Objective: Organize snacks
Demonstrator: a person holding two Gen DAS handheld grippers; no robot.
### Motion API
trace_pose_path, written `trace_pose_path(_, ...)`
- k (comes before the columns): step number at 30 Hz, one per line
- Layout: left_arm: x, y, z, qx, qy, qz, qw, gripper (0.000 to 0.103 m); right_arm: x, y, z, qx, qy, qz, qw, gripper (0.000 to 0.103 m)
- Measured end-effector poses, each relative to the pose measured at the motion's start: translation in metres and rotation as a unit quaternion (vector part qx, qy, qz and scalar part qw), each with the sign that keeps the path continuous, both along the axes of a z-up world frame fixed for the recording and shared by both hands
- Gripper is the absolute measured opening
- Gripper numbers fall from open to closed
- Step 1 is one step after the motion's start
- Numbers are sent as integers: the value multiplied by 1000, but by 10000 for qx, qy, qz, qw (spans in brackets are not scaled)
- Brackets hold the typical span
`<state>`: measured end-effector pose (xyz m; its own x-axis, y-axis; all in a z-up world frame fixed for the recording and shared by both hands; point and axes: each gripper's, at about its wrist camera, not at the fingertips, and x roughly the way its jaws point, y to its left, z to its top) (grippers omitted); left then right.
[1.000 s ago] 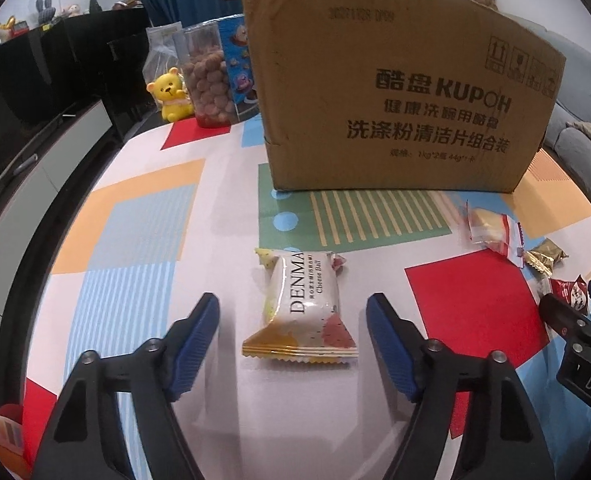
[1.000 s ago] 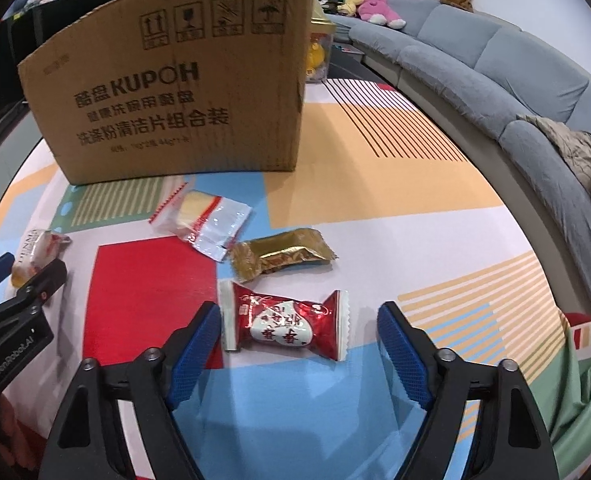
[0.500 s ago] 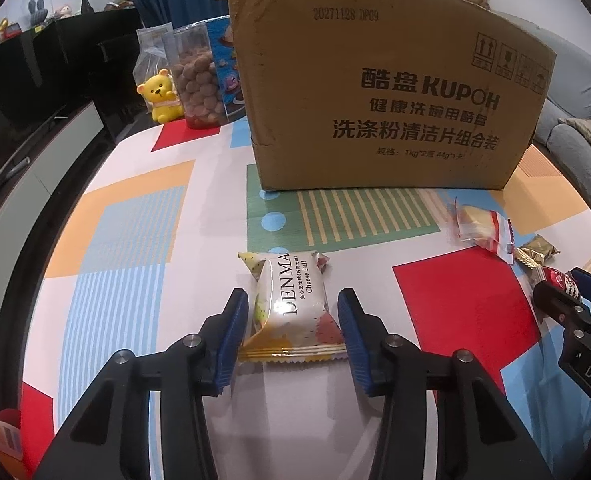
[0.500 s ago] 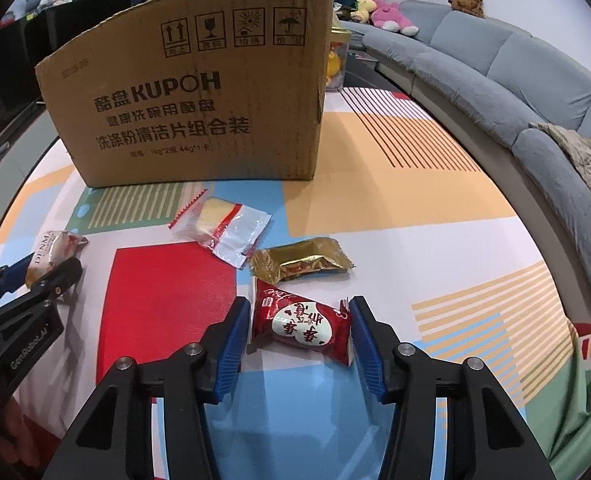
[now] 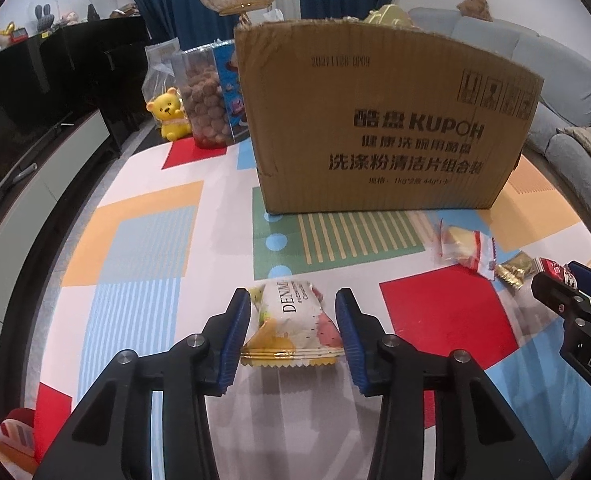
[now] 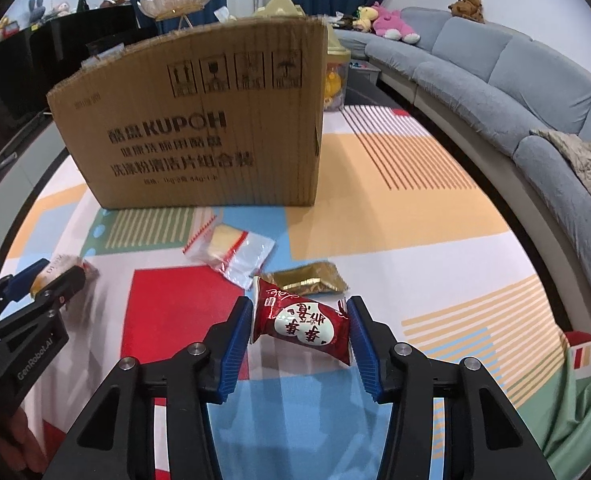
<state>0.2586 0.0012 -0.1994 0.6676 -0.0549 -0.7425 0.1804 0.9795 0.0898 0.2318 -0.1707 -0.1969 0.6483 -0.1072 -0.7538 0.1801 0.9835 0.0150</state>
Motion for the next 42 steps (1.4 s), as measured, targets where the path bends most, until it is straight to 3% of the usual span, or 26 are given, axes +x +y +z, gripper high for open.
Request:
trace_pose_path(3,-2,0,8,-9,-35,35,10000,38,0,-1,8,-2,-87,23,10000,49)
trace_pose_path(4,-3,0,10,-16,-38,34,10000,26,-1,0,11,-12,-122,39,9999,49)
trace_pose_path(6,-2,-1,12,4,24,12,10000,17,0,-1,14,-16,-171,60,9998,49)
trace_pose_path(9,-4,-1,10,8,96,-12,10000,12,0,0,19,-13,-221,103,9997,49)
trace_pose_path(14,-10,2,6,39,219,72,9997,14,-3,2,26,-9,-297,177,9994,49)
trace_pose_path(15,-12,4,7,36,225,129,9997,24,-4,3,26,-8,-310,190,9993,49)
trace_pose_path(16,-14,6,8,-12,233,191,9995,41,-4,3,27,-2,-315,197,9993,49)
trace_pose_path(18,-17,10,10,-73,170,328,9993,61,-4,3,27,26,-315,214,9993,49)
trace_pose_path(22,-18,10,11,-104,180,454,9988,69,-4,2,27,72,-302,200,9993,49)
trace_pose_path(32,-9,-2,-6,-108,415,680,9968,68,-2,-5,21,153,-218,139,9995,49)
trace_pose_path(39,-5,-13,-25,-54,621,531,9966,40,2,-12,16,236,-127,31,9996,49)
trace_pose_path(42,-6,-13,-25,-35,565,496,9972,38,2,-13,15,261,-113,20,9996,49)
